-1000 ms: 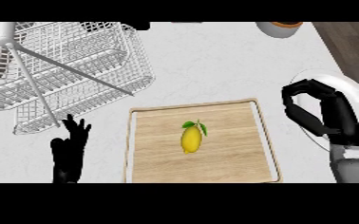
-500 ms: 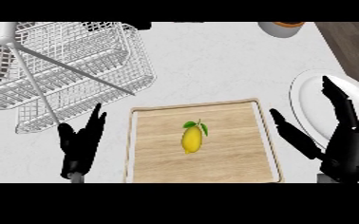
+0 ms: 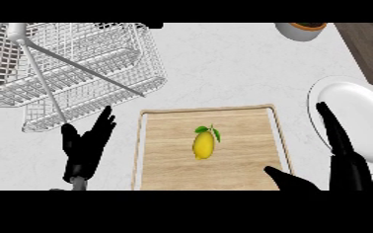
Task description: Pick the lemon from the tray and place it in the plate
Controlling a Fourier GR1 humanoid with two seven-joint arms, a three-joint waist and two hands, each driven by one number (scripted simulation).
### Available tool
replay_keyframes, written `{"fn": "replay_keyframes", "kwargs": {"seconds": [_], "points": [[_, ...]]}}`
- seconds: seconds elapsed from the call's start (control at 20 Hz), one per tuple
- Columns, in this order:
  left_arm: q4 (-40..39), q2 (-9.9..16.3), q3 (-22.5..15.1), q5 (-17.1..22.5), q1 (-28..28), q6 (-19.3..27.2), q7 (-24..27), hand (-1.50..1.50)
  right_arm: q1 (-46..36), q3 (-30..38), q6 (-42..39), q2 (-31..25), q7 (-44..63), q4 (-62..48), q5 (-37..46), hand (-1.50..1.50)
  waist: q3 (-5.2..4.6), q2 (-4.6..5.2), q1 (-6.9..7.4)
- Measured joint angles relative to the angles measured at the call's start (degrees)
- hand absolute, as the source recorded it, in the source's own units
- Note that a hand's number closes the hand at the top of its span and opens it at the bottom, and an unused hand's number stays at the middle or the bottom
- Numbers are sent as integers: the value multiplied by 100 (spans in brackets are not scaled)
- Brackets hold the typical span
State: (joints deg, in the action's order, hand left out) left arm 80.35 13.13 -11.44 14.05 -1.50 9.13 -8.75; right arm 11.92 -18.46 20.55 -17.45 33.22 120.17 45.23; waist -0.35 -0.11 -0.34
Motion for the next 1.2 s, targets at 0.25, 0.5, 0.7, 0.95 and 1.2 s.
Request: {"fn": "replay_keyframes", "kwargs": {"seconds": [0.25,0.5,0.7,0.95,1.2], "points": [[47,-5,-4,9,131,-47,-138,0,-661,-597,-1403,232,1640,269,720,-150,6,11,87],[-30,-81,9,-18,136,-77,-82,0,-1477,-1196,-2354,940,2693,-28,1297,-150,16,11,104],[-221,-140,78,-51,286,-109,-61,0,-1951,-1481,-2472,1410,2926,-628,1620,-150,23,14,82],[-91,-171,61,-98,165,-119,-99,0,-2242,-1623,-2385,1609,3091,-1438,1626,-150,30,13,97],[-30,-178,111,-124,121,-167,-114,0,-2457,-1796,-2209,1661,3230,-1918,1290,-150,33,13,92]]}}
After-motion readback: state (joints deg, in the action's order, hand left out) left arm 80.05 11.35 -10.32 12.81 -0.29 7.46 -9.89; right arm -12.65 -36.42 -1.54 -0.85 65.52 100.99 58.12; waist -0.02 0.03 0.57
